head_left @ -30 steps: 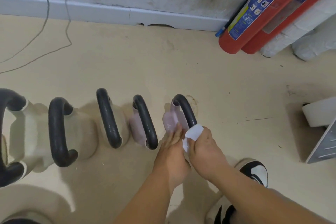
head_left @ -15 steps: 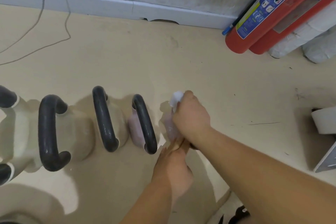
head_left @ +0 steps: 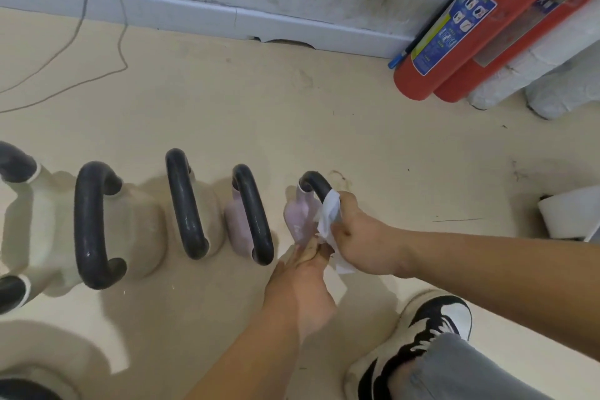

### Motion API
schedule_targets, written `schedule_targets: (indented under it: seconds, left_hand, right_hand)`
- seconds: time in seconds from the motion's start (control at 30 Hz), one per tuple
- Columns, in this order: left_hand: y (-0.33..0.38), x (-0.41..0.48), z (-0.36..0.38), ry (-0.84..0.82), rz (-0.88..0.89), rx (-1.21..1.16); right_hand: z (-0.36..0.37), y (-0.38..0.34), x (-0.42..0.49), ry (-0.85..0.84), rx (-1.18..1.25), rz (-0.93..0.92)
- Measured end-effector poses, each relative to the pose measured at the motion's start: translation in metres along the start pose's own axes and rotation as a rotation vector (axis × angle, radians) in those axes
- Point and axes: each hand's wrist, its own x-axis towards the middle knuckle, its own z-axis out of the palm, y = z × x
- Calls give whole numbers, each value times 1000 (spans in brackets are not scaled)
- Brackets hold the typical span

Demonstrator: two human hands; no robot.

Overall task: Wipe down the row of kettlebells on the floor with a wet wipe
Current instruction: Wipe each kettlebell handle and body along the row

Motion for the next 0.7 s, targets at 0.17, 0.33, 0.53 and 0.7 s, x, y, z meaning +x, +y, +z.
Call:
schedule_targets:
  seconds: [0.17, 0.33, 0.53, 0.7]
  left_hand:
    - [-3, -1, 0, 8, -12, 72]
    - [0, -2, 4, 0, -47, 141]
    - [4, 2, 1, 4, -68, 173]
    - [9, -1, 1, 60, -74, 193]
  right_hand:
    - [12, 6, 18, 34, -56, -41]
    - [-12, -41, 79, 80, -110, 40]
    - [-5, -42, 100, 54, -254, 69]
    - [21, 10, 25, 175, -107, -111]
